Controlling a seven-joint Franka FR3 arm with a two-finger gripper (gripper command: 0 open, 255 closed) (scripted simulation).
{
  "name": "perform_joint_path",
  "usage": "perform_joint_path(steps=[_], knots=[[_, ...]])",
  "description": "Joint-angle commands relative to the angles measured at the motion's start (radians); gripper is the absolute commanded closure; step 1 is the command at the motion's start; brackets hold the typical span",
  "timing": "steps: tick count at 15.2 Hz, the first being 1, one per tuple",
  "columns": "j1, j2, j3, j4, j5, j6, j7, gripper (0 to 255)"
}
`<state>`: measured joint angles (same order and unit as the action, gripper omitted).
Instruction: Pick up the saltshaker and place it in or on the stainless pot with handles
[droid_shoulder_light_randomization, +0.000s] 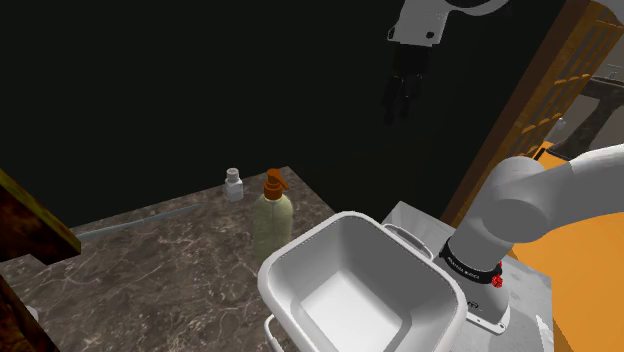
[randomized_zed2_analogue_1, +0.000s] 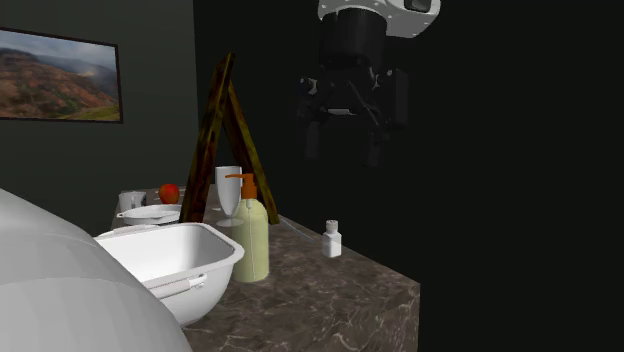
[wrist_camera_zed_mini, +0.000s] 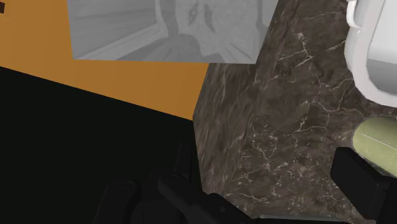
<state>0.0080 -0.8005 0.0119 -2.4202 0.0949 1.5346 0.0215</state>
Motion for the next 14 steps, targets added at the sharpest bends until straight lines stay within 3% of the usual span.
perform_joint_path(steps=[1,8,14], knots=[[0.000,0.000,0.000,0.000,0.000,0.000,0.000,0],[0.030,0.202,0.107,0.041,0.049,0.190,0.095,0],[0.044,0.404,0.191,0.128,0.051,0.328,0.182,0]])
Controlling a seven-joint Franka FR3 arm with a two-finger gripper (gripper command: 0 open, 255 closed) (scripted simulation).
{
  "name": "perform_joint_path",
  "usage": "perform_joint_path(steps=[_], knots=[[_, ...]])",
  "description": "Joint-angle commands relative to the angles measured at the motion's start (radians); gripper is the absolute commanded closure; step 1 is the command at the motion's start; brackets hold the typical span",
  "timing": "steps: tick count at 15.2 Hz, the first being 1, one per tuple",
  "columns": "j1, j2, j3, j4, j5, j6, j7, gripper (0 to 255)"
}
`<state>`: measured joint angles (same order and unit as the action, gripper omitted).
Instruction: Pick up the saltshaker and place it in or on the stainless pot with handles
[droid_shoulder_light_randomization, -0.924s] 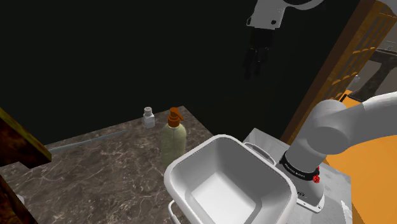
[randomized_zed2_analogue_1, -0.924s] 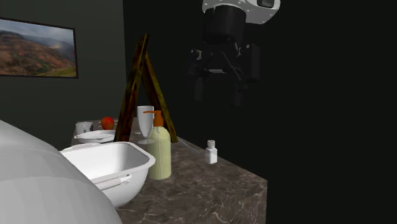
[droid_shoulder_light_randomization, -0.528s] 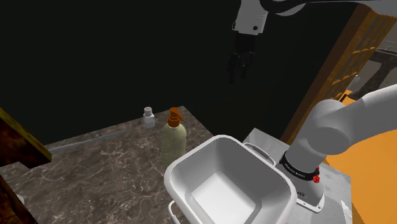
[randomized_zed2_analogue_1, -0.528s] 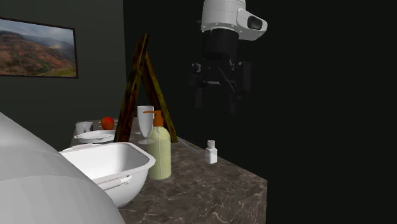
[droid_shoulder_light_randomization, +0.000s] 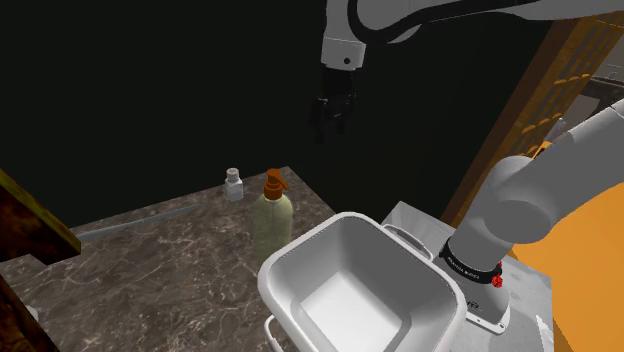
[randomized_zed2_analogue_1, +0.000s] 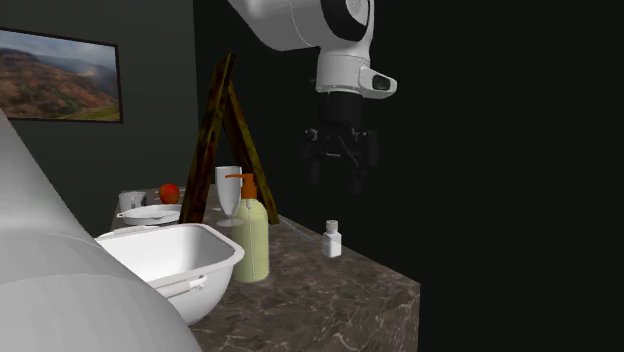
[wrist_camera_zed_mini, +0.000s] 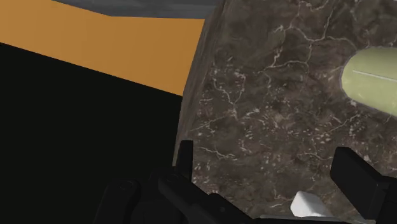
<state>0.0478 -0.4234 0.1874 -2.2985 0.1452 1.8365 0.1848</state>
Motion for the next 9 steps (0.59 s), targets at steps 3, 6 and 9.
perform_joint_path(steps=[3,6,9], knots=[[0.008,0.134,0.054,0.067,-0.015,0.082,0.066,0],[0.013,0.246,0.088,0.140,-0.044,0.129,0.119,0],[0.022,0.361,0.116,0.224,-0.085,0.164,0.175,0]])
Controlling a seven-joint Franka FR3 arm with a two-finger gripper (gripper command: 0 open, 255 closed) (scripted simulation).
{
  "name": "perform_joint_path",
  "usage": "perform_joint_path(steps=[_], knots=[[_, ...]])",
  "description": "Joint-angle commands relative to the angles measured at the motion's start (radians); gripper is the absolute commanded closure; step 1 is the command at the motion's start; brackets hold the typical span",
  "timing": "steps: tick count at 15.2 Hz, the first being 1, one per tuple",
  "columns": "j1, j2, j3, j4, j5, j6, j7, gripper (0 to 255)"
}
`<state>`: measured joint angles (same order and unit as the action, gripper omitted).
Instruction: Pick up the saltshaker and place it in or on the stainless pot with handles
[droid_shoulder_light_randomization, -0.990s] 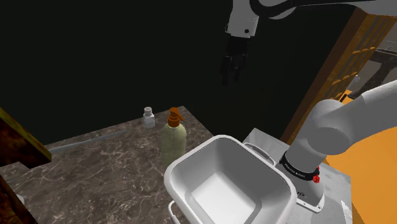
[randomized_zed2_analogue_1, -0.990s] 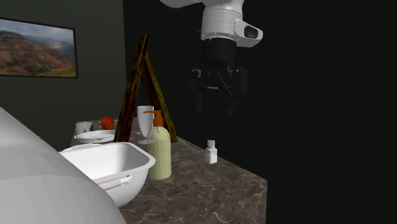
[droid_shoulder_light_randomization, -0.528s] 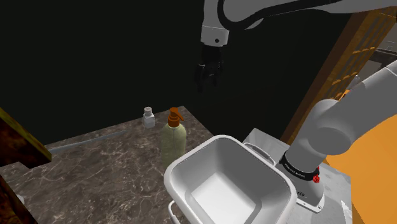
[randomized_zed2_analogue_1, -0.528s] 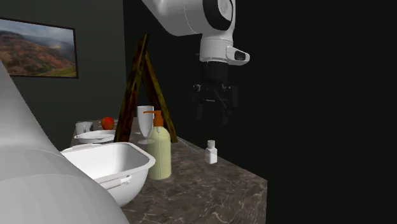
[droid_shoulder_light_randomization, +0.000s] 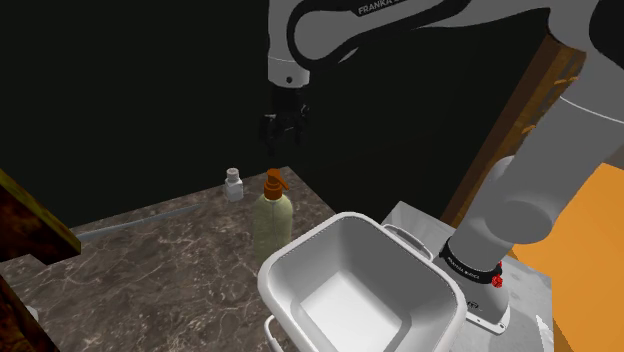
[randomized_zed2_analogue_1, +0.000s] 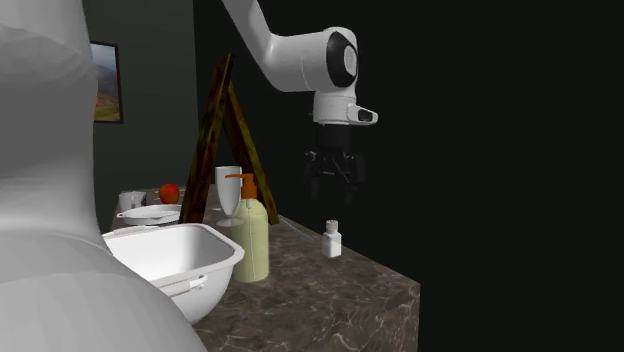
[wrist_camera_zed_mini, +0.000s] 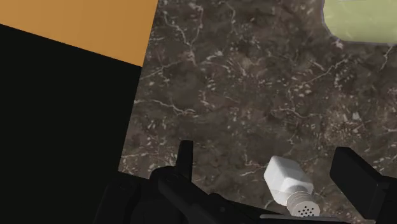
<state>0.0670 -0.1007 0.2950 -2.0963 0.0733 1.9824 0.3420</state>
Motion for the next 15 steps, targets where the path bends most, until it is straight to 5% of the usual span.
perform_joint_path(steps=[1,10,15], knots=[[0.007,0.077,0.016,0.053,-0.030,0.026,0.036,0],[0.088,0.438,0.035,0.397,-0.191,0.037,0.191,0],[0.091,0.461,0.029,0.361,-0.200,0.095,0.198,0]])
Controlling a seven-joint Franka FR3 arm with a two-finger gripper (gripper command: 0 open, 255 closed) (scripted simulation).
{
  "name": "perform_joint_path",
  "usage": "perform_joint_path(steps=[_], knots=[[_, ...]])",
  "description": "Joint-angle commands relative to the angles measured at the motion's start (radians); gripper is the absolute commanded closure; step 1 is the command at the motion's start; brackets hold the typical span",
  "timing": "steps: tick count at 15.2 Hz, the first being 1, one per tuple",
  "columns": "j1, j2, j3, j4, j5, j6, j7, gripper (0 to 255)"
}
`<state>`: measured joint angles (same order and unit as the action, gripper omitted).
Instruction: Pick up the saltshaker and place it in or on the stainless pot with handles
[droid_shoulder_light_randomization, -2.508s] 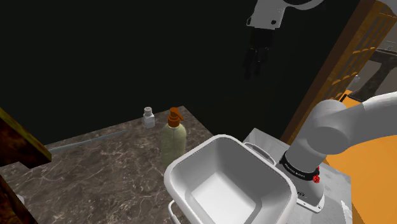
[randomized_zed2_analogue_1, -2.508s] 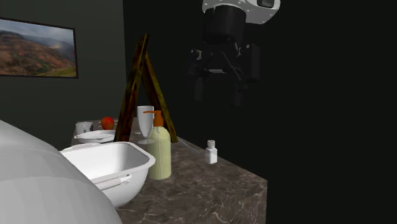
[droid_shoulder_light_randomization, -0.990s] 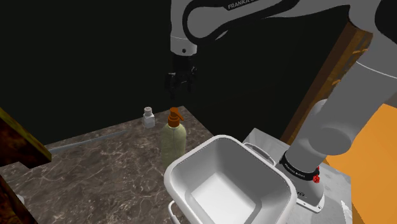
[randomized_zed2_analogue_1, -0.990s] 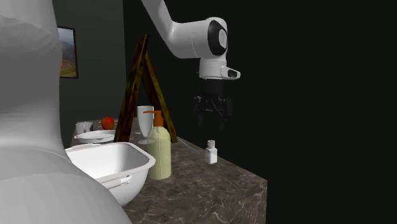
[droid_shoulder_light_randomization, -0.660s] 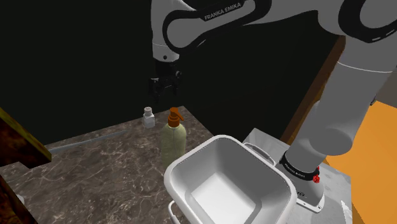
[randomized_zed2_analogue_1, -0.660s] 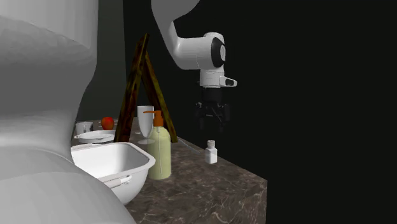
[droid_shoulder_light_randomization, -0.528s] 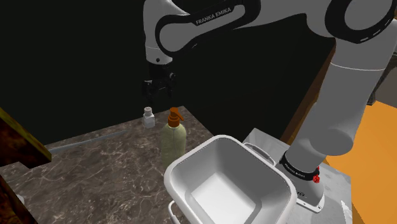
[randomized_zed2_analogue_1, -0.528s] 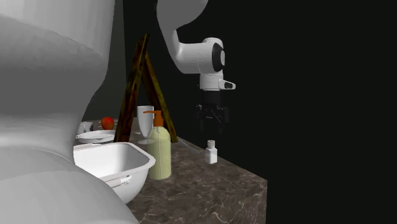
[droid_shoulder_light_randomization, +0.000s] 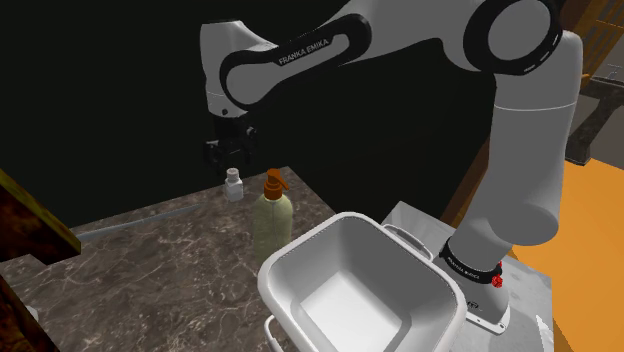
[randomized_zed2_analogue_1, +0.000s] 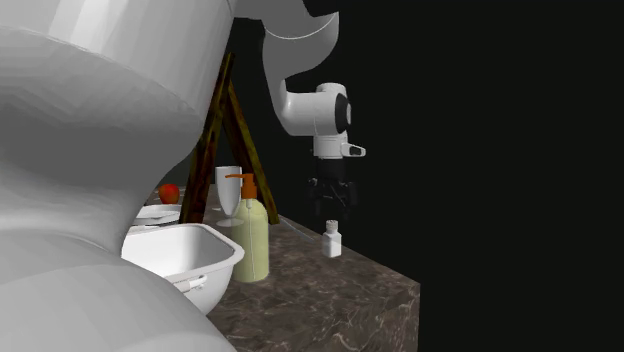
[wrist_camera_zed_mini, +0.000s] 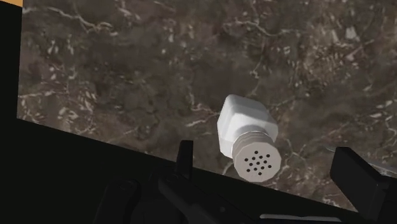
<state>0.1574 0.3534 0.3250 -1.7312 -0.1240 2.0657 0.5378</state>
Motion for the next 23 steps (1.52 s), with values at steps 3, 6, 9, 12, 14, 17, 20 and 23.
perform_joint_path(steps=[3,6,9,12,14,17,20,23], knots=[[0.002,0.021,-0.004,-0.020,-0.009,0.041,0.006,0],[0.002,0.021,-0.004,-0.020,-0.009,0.041,0.006,0],[0.002,0.021,-0.004,-0.020,-0.009,0.041,0.006,0],[0.002,0.021,-0.004,-0.020,-0.009,0.041,0.006,255],[0.002,0.021,-0.004,-0.020,-0.009,0.041,0.006,255],[0.002,0.021,-0.004,-0.020,-0.009,0.041,0.006,255],[0.003,0.021,-0.004,-0.020,-0.009,0.040,0.006,255],[0.001,0.010,-0.001,-0.008,-0.004,0.018,0.003,255]])
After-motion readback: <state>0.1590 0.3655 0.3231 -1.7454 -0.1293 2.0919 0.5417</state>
